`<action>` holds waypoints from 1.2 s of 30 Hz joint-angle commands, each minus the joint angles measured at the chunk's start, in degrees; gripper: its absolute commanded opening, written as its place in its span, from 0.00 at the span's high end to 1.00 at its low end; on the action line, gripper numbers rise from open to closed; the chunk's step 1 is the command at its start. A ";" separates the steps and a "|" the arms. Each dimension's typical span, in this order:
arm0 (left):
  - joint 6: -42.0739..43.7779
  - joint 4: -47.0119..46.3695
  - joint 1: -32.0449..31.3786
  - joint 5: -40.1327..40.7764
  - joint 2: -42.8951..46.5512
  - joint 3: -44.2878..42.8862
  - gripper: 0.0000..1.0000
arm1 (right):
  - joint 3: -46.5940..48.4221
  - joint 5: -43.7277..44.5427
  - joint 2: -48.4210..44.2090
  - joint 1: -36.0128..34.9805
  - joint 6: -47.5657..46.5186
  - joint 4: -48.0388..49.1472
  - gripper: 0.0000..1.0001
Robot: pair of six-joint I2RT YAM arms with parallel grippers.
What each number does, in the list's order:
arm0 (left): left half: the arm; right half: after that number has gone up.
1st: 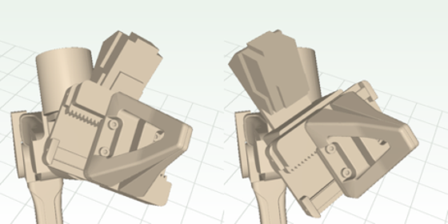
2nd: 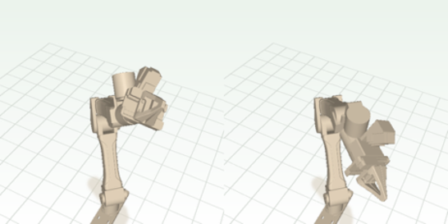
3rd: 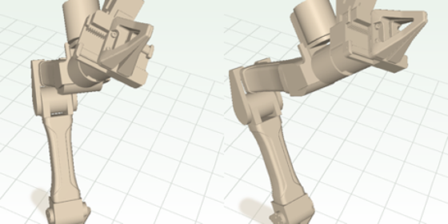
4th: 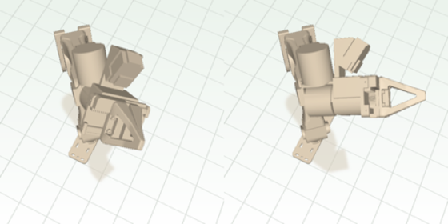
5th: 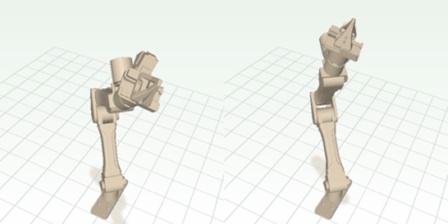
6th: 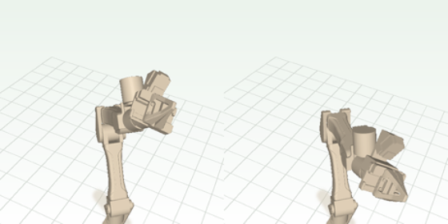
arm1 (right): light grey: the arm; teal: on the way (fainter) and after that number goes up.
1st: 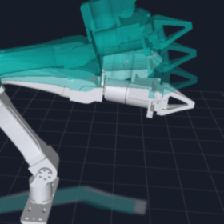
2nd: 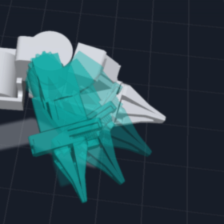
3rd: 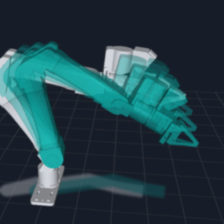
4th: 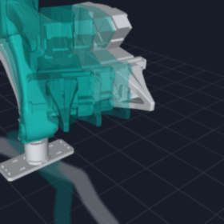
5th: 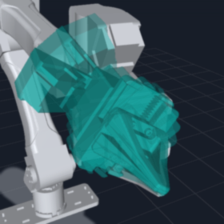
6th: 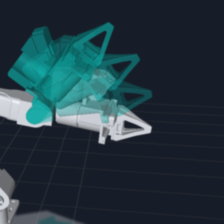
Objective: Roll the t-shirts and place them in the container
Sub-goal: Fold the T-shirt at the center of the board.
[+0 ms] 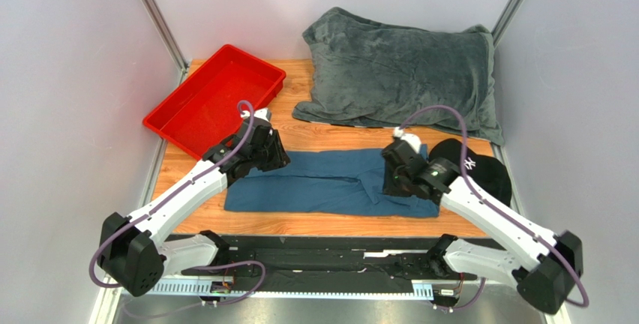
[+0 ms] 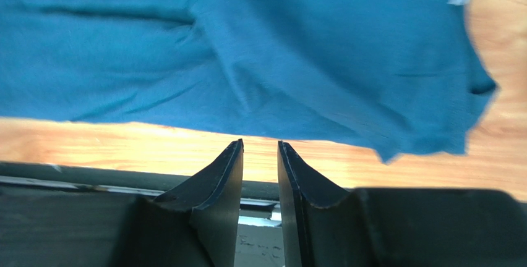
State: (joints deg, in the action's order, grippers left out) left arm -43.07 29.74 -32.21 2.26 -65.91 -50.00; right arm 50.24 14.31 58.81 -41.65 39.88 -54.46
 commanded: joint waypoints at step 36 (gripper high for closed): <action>1.76 -1.17 8.91 -3.76 -7.48 -4.05 0.66 | 4.43 9.33 25.49 -8.98 -2.35 8.76 1.00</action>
State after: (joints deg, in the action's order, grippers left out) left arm -42.63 30.17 -23.81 -0.69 -72.99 -51.92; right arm 50.83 21.98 85.52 -50.85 37.69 -44.29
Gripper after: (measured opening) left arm 0.346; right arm 0.017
